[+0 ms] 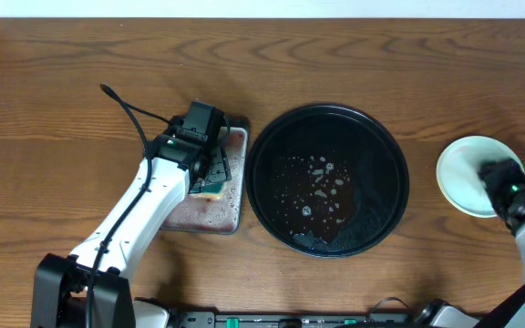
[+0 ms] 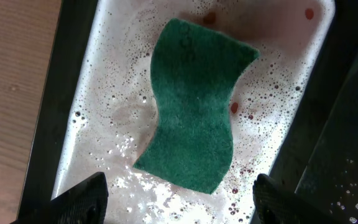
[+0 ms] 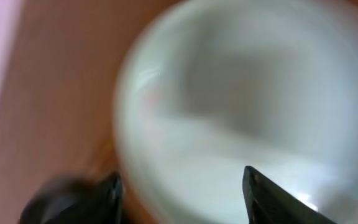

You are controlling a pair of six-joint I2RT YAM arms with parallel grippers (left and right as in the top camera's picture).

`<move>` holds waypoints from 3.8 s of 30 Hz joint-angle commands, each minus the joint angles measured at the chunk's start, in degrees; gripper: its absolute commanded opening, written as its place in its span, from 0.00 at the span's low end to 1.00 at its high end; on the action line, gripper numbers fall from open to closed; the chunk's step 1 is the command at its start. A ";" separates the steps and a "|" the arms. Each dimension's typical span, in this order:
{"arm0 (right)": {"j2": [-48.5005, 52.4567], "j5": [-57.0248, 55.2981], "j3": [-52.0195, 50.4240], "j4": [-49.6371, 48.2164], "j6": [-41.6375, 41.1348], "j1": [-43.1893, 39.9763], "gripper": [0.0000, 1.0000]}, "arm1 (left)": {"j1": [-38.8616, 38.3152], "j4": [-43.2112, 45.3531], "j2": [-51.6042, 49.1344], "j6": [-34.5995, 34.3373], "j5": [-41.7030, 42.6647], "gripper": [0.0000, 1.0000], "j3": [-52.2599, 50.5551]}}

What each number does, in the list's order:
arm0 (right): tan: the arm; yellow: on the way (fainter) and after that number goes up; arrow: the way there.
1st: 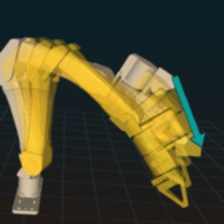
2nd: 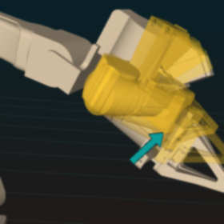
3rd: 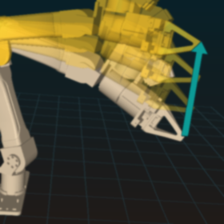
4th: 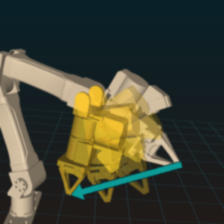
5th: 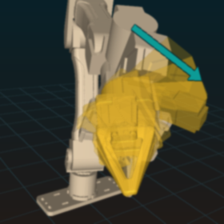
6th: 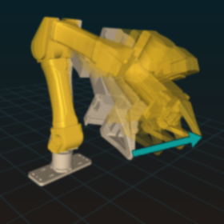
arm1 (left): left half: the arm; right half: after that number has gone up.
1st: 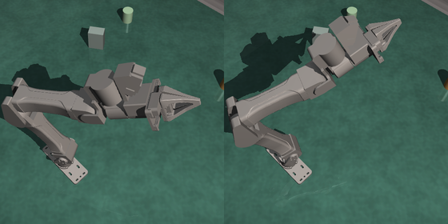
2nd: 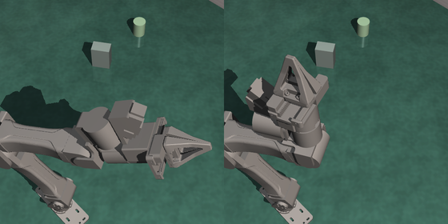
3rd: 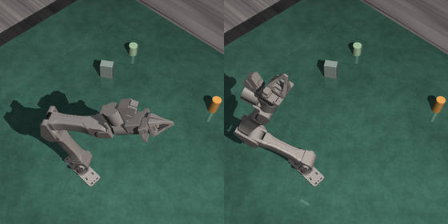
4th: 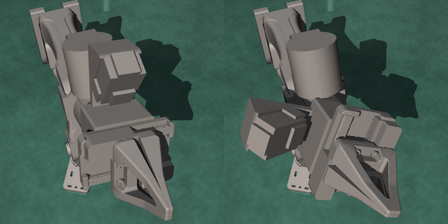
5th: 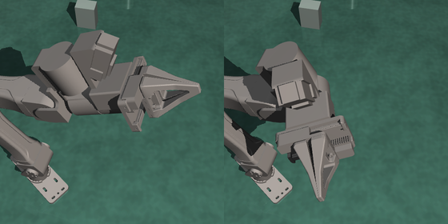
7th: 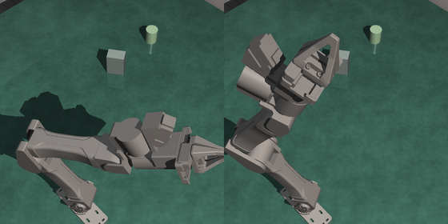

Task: Clean dirty plates on tray and stack at the side

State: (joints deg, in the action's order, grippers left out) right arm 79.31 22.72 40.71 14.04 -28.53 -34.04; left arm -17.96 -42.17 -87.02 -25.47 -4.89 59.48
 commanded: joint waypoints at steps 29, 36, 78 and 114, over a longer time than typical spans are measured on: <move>-23.58 -23.30 0.11 30.10 17.88 46.23 0.77 | 12.74 -11.30 16.44 4.94 7.08 0.82 -12.87; -42.45 -24.22 -6.03 27.10 17.88 48.72 0.99 | 12.74 -3.58 42.84 6.08 7.28 0.83 -24.22; -59.67 -26.67 -11.78 28.92 20.44 44.13 0.99 | 12.74 -4.22 64.98 4.00 7.26 0.86 -25.94; -78.97 -22.86 -40.39 -9.77 26.25 40.61 0.99 | 12.74 -4.22 65.00 4.00 7.26 0.87 -25.94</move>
State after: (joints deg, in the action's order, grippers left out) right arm 0.67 -0.84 0.38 3.99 -3.31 6.92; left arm -5.34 -46.30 -22.06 -21.17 2.66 34.09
